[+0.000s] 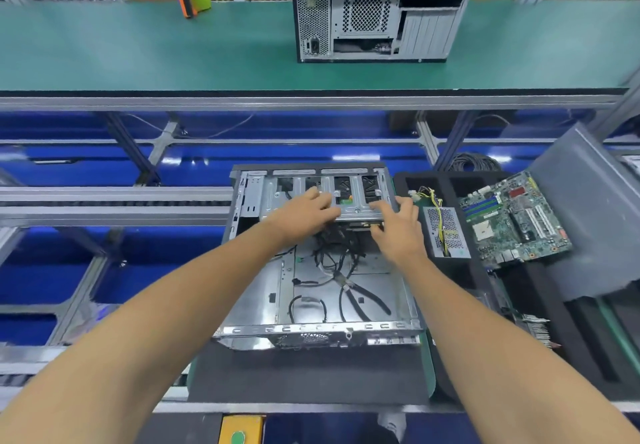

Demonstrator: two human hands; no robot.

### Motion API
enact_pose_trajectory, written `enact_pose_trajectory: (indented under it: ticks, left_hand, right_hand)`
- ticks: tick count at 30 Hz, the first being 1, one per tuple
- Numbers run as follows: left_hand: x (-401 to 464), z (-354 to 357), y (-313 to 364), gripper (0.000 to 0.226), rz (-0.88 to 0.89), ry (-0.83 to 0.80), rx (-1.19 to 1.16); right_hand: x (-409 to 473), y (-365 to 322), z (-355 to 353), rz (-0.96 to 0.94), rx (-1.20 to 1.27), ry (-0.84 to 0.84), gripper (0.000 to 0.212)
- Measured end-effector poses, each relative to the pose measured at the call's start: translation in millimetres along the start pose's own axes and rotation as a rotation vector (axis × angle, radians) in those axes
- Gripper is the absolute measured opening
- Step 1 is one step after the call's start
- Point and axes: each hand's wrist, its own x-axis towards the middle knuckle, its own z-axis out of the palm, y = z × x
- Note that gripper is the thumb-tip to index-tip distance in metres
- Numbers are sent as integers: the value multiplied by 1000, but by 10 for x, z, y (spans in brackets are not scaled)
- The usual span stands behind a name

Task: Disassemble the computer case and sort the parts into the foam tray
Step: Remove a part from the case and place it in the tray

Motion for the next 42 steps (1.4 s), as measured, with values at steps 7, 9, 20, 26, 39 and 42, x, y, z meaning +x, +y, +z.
enact_pose_trajectory:
  ticks: [7,9,20,26,39,42]
  left_hand:
    - [-147,148,-98,73,11,49,-46]
    - [-182,193,-100,73,-5,137,-105]
    - [-107,-92,-600,37,-567,616,-657]
    - [-66,-376,-681,37,-597,725,-894]
    - [-351,-25,314,9,-376,373,-1107]
    - [-286,-46,449,9,-380,367,-1136]
  right_hand:
    - [25,20,14,22,30,-17,42]
    - [24,17,14,27,38,-18,42]
    - [19,24,-1,20,66,-11,39]
    - [22,19,-2,30,61,-7,37]
    - [16,34,14,13,97,43,63]
    - [-54,-1,-26,-138,110,161,76]
